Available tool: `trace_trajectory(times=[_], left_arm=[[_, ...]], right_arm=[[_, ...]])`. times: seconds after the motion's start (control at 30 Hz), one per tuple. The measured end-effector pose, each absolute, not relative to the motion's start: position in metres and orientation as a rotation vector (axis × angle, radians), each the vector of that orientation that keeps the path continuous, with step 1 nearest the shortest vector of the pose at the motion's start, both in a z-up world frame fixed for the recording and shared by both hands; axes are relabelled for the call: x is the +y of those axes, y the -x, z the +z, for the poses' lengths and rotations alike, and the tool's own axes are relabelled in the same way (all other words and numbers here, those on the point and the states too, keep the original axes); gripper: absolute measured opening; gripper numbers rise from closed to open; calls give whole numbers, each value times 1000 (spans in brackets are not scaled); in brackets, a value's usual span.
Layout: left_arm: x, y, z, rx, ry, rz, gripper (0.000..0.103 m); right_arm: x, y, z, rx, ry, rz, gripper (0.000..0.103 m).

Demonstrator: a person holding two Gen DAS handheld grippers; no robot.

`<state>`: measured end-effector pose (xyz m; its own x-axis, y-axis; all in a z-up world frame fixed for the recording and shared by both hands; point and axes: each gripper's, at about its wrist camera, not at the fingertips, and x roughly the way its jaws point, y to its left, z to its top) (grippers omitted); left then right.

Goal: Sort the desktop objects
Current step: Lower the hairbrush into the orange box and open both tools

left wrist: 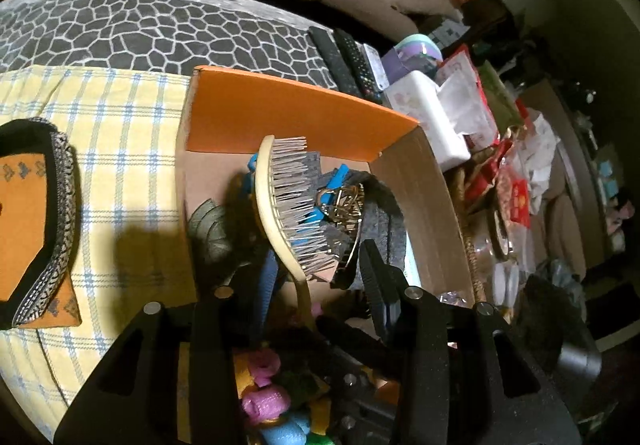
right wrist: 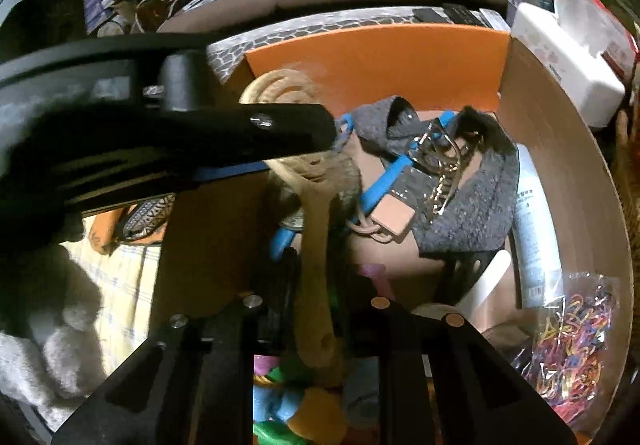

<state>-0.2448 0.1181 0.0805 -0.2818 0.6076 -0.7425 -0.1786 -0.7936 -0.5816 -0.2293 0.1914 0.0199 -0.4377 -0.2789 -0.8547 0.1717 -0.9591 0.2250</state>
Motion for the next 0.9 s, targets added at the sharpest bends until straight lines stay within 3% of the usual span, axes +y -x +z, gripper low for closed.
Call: trace_trajectory(times=[0.27, 0.33, 0.53, 0.9], left_arm=[[99, 243, 89, -559, 1461, 2129, 43], [97, 243, 93, -562, 1460, 2135, 54], [77, 235, 116, -577, 1400, 2168, 65], [60, 228, 121, -560, 1410, 2166, 66]], right_arm=[[193, 225, 24, -172, -1484, -2464, 19], [194, 225, 24, -171, -1485, -2463, 19], [189, 225, 24, -158, -1480, -2448, 19], [185, 223, 17, -100, -1540, -2467, 22]])
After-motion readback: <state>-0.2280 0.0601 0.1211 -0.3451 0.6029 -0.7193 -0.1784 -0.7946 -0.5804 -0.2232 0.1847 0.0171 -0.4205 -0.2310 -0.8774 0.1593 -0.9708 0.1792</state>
